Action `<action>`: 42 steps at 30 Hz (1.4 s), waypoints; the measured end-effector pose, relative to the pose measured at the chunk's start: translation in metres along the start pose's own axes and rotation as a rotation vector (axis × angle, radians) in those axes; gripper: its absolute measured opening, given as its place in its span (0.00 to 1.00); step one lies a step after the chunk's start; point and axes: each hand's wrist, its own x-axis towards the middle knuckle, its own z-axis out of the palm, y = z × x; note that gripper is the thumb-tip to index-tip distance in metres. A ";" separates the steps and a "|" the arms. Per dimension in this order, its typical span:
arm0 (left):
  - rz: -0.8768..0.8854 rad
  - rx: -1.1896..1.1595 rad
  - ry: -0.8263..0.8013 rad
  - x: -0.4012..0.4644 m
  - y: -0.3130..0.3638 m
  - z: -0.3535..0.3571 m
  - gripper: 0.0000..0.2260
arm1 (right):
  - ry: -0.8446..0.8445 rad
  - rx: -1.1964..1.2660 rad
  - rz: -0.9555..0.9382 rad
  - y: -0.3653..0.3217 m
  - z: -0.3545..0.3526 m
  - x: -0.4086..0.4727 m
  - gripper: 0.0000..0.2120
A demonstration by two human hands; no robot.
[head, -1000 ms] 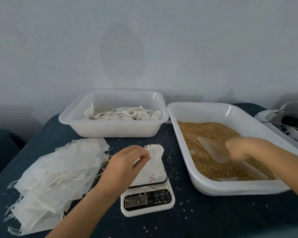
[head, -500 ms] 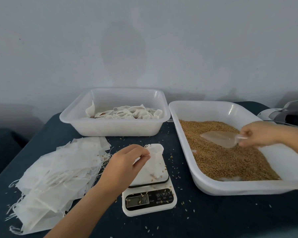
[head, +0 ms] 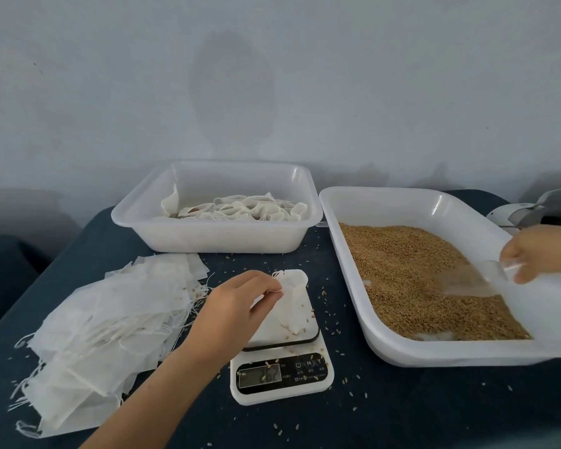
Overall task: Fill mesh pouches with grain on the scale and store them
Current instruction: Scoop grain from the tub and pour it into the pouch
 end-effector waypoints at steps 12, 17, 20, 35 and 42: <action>-0.010 -0.008 -0.011 -0.003 -0.002 0.000 0.02 | 0.099 0.428 -0.166 -0.114 0.010 0.007 0.19; 0.000 -0.005 0.003 -0.004 -0.003 0.000 0.01 | 0.140 0.454 -0.124 -0.146 0.004 0.013 0.20; -0.002 -0.007 0.008 -0.004 -0.002 0.000 0.02 | 0.167 0.510 -0.101 -0.151 0.004 0.011 0.19; -0.003 0.013 0.004 0.003 0.002 0.002 0.03 | 0.187 0.803 -0.173 -0.133 0.002 -0.003 0.04; 0.013 -0.015 -0.003 0.004 0.003 0.004 0.01 | 0.151 0.778 -0.150 -0.126 0.005 -0.013 0.06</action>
